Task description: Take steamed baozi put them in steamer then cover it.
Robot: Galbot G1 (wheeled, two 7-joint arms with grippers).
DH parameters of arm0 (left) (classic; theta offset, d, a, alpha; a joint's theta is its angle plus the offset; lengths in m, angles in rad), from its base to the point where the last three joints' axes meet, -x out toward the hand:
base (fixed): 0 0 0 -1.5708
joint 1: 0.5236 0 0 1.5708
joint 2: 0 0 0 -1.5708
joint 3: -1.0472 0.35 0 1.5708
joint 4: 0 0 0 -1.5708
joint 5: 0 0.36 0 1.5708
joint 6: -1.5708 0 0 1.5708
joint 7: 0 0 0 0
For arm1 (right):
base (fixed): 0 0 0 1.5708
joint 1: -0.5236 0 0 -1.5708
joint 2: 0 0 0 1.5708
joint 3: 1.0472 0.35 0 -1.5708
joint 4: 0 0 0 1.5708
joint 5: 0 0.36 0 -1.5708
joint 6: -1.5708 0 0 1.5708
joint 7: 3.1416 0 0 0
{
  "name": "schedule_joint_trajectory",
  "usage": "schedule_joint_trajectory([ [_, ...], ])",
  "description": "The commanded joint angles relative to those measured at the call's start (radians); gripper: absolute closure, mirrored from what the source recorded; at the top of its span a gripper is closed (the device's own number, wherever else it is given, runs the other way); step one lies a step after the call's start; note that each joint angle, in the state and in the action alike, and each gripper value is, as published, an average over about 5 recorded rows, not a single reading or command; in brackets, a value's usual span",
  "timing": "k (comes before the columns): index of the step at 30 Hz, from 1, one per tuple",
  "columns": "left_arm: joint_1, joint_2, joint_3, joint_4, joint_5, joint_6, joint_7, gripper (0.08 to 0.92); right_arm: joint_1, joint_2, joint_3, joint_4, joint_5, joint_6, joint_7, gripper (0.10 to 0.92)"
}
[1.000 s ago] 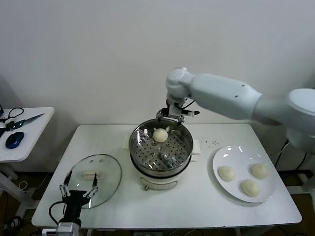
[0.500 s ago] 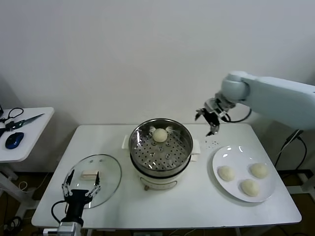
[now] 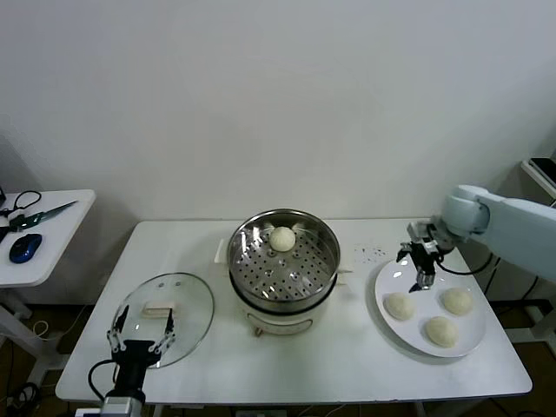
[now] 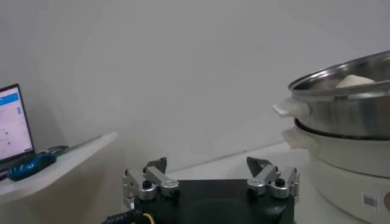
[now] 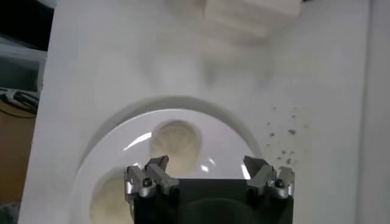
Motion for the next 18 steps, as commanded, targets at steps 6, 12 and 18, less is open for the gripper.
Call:
schedule_joint_trajectory([
  [6,0.015,-0.009,0.005,-0.011,-0.017,0.008,0.001,0.177,-0.239,0.032,0.175,-0.101,-0.071,-0.023,0.001,0.203],
  [12,0.012,-0.010,0.004,-0.007,-0.022,0.011,0.002,0.177,-0.247,0.057,0.187,-0.125,-0.072,-0.017,-0.001,0.203],
  [18,0.011,-0.010,0.004,0.000,-0.020,0.009,0.002,0.177,-0.247,0.074,0.189,-0.144,-0.078,-0.010,-0.004,0.203],
])
